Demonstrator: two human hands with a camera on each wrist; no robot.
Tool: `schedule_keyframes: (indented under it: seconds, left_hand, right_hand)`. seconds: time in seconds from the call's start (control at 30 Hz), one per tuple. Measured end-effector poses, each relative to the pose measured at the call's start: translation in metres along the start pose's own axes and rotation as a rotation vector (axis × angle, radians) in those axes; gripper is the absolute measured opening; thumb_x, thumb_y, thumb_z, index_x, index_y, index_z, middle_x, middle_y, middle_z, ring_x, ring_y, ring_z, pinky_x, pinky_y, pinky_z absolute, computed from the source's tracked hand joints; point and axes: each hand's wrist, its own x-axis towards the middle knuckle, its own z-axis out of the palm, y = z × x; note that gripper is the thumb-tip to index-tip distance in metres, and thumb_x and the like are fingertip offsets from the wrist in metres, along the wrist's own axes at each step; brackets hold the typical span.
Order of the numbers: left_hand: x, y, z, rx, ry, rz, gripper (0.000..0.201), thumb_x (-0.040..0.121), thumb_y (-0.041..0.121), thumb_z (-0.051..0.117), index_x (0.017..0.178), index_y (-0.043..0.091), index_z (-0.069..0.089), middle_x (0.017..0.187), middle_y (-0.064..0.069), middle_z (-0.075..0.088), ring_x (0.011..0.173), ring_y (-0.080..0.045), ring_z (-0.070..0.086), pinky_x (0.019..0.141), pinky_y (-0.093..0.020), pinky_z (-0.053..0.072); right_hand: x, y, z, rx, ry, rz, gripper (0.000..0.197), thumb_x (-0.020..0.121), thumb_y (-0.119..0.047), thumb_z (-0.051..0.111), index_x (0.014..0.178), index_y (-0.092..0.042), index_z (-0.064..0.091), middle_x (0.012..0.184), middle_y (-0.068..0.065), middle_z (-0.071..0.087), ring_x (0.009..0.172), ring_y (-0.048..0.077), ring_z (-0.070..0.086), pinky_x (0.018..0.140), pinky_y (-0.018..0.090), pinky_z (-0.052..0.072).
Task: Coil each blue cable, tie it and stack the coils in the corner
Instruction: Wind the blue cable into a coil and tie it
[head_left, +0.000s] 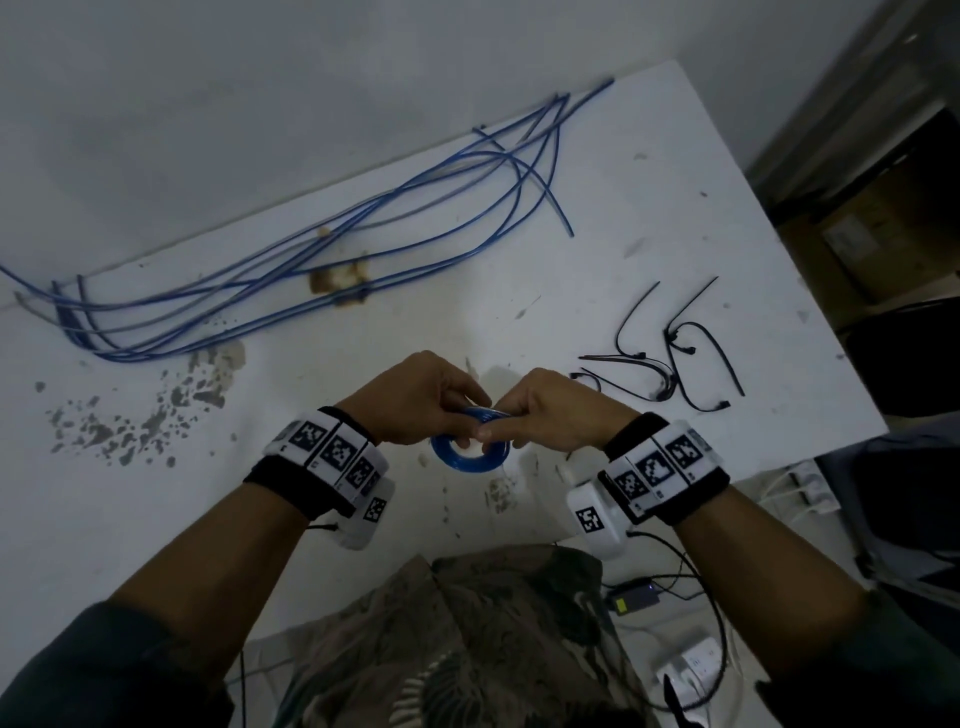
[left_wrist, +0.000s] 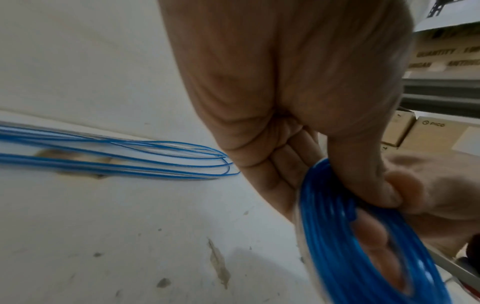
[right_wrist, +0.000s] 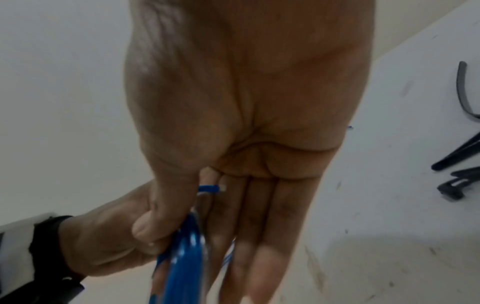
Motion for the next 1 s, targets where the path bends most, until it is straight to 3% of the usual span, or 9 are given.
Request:
schedule_keyframes:
  seconds: [0.13,0.23,0.33,0.43,0.53,0.67,0.77,0.87,1.0]
  left_hand:
    - [-0.001,0.001,-0.007,-0.054,-0.053,0.032,0.023,0.078,0.019,0.082,0.099,0.010,0.078,0.079,-0.001,0.077,0.070,-0.014,0.074,0.066,-0.022,0.056]
    - [-0.002,0.000,-0.009,-0.135,-0.032,0.034,0.024,0.079,0.013,0.080,0.102,0.006,0.077,0.082,-0.006,0.077,0.071,-0.019,0.074,0.069,-0.027,0.059]
    - [-0.003,-0.002,-0.014,-0.225,0.066,0.023,0.022,0.080,0.007,0.078,0.101,0.005,0.076,0.081,-0.010,0.076,0.070,-0.024,0.074,0.069,-0.028,0.060]
    - [-0.006,-0.004,-0.018,-0.291,0.127,0.020,0.017,0.079,0.005,0.077,0.096,0.007,0.076,0.079,-0.010,0.076,0.066,-0.022,0.073,0.066,-0.026,0.058]
    - [-0.007,-0.001,-0.016,-0.369,0.144,0.013,0.017,0.080,0.003,0.075,0.096,0.006,0.076,0.079,-0.012,0.076,0.063,-0.019,0.072,0.064,-0.024,0.057]
    - [-0.002,0.002,-0.014,-0.460,0.213,-0.021,0.015,0.082,0.000,0.072,0.097,0.001,0.074,0.077,-0.014,0.075,0.061,-0.019,0.070,0.063,-0.024,0.057]
    - [0.004,0.006,-0.008,-0.526,0.306,-0.013,0.016,0.084,0.002,0.071,0.099,-0.003,0.074,0.082,-0.019,0.075,0.065,-0.021,0.071,0.065,-0.025,0.058]
    - [0.011,0.010,-0.006,-0.588,0.399,-0.002,0.014,0.083,0.000,0.071,0.097,0.000,0.074,0.082,-0.018,0.075,0.065,-0.021,0.071,0.065,-0.025,0.058]
    - [0.012,0.009,-0.008,-0.637,0.401,0.041,0.015,0.083,0.000,0.070,0.098,0.000,0.073,0.081,-0.014,0.075,0.066,-0.022,0.071,0.069,-0.028,0.059]
  right_hand:
    - [0.005,-0.004,-0.011,0.052,-0.096,-0.008,0.010,0.086,-0.023,0.076,0.093,-0.015,0.078,0.075,-0.004,0.074,0.070,0.001,0.067,0.071,0.018,0.056]
    - [0.009,-0.004,-0.014,0.075,-0.098,-0.015,0.015,0.088,-0.026,0.073,0.095,-0.014,0.078,0.081,-0.001,0.075,0.075,0.003,0.068,0.077,0.025,0.059]
    - [0.008,-0.003,-0.013,0.110,-0.008,-0.056,0.026,0.098,-0.026,0.061,0.104,-0.005,0.075,0.088,0.005,0.075,0.076,0.002,0.069,0.080,0.033,0.060]
    - [0.004,0.000,-0.006,0.142,0.114,-0.130,0.027,0.104,-0.023,0.047,0.109,-0.011,0.071,0.089,-0.006,0.072,0.078,-0.003,0.067,0.079,0.032,0.060]
    - [0.004,0.006,-0.005,0.224,0.232,-0.191,0.026,0.103,-0.017,0.049,0.112,-0.006,0.071,0.096,-0.002,0.073,0.084,0.000,0.068,0.079,0.035,0.060]
    - [0.007,0.011,-0.005,0.248,0.355,-0.256,0.022,0.101,-0.011,0.053,0.113,-0.008,0.071,0.100,-0.001,0.073,0.085,0.001,0.069,0.071,0.025,0.057]
    - [0.008,0.011,0.001,0.339,0.457,-0.303,0.023,0.101,-0.009,0.053,0.118,-0.013,0.068,0.103,0.001,0.074,0.090,0.007,0.070,0.076,0.024,0.056]
    - [0.010,0.009,0.011,0.576,0.545,-0.266,0.026,0.101,-0.009,0.052,0.125,-0.013,0.061,0.109,0.002,0.071,0.096,0.010,0.071,0.082,0.026,0.058]
    - [0.009,0.007,0.027,0.617,0.607,-0.301,0.035,0.099,-0.004,0.053,0.133,-0.014,0.052,0.107,-0.007,0.071,0.094,0.003,0.070,0.084,0.021,0.055]
